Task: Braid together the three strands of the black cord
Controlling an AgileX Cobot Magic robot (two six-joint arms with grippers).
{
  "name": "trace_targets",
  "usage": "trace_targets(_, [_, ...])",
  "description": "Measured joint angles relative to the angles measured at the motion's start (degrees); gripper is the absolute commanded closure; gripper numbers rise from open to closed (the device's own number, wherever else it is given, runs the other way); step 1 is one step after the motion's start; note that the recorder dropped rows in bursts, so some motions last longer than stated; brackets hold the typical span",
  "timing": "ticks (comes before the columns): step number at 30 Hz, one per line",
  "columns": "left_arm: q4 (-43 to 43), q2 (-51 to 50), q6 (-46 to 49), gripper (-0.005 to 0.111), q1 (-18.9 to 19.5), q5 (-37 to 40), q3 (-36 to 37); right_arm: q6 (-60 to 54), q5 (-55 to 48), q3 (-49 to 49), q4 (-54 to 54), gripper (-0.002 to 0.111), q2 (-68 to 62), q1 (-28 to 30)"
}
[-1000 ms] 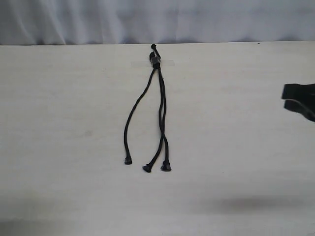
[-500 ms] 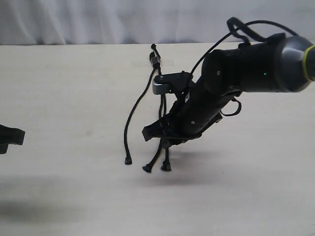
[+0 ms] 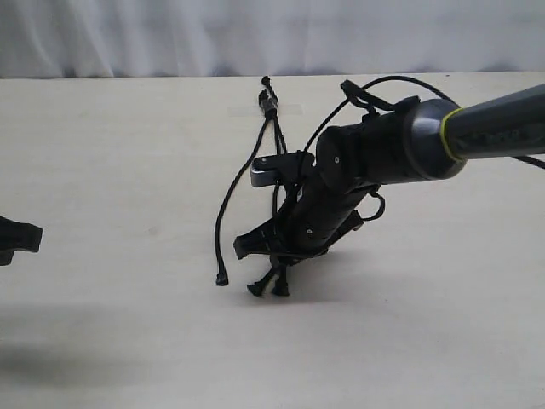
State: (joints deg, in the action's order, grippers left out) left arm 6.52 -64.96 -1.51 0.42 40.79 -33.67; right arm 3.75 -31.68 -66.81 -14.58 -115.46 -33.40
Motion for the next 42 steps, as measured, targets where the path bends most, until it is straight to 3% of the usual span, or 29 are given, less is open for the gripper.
trace_targets(11, [0.0,0.0,0.28,0.107,0.0,-0.77,0.0,-4.34,-6.05,-12.65,-1.22,0.104,3.92,0.0])
trace_targets(18, [0.0,0.0,0.28,0.107,0.0,-3.83,0.0,-16.39,1.31,-16.6,-21.18,0.103,-4.84,-2.57])
trace_targets(20, [0.0,0.0,0.28,0.107,0.0,-4.36,0.0,-18.52,1.97,-17.94,-24.31,0.096,-7.65,-4.0])
trace_targets(24, [0.0,-1.47,0.28,0.107,0.0,-4.71,0.0,-19.61,0.21,-20.03,-25.76,0.064,-11.16,-5.18])
trace_targets(26, [0.0,-2.83,0.28,0.107,0.0,-4.83,0.0,-19.61,-1.57,-20.3,-25.76,0.056,-11.01,-4.96])
trace_targets(29, [0.0,-4.76,0.28,0.107,0.0,-5.44,-0.19,-19.32,-6.89,-20.63,-24.05,0.057,-8.91,-3.47])
trace_targets(35, [-0.13,-5.55,0.28,0.107,-0.1,-5.94,-5.68,-10.43,-13.67,-20.88,-9.44,0.058,-5.55,-0.24])
trace_targets(42, [-0.36,-10.18,0.91,0.107,-0.24,-2.87,-13.6,-0.97,-14.39,-20.88,1.87,0.059,-7.79,-4.61])
